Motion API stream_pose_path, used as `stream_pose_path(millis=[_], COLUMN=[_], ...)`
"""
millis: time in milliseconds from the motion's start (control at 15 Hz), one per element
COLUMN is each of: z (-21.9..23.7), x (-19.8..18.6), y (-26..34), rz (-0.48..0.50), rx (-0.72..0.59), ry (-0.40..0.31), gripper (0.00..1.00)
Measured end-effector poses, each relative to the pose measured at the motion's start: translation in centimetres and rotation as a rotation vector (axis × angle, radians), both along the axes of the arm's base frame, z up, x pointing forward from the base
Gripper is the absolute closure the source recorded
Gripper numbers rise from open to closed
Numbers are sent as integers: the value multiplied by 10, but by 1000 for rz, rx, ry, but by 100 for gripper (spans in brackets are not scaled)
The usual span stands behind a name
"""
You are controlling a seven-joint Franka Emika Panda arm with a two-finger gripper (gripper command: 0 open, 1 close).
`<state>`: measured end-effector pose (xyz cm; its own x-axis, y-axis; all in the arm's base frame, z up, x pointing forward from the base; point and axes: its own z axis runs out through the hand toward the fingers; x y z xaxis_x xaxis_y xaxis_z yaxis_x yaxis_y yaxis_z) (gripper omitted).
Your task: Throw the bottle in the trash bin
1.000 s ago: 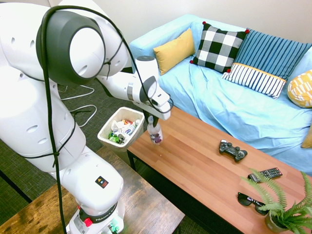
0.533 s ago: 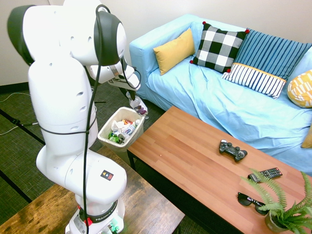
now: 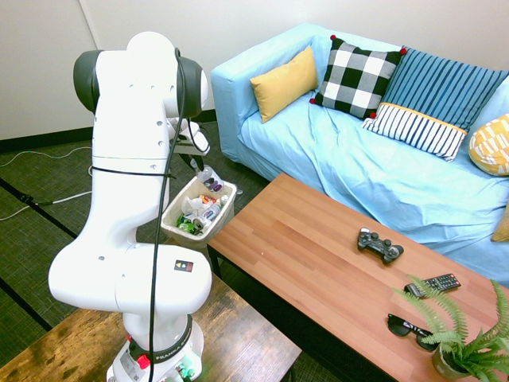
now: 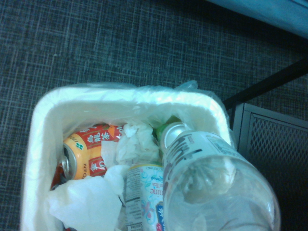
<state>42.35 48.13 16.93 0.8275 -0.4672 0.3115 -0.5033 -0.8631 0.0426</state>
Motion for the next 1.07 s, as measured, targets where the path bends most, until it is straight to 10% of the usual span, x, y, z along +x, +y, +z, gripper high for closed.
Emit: stream_pose_path(millis=[1067], z=[-14], x=[13], y=[-11], rz=[-27], rx=[-20], ry=[25], gripper=[0])
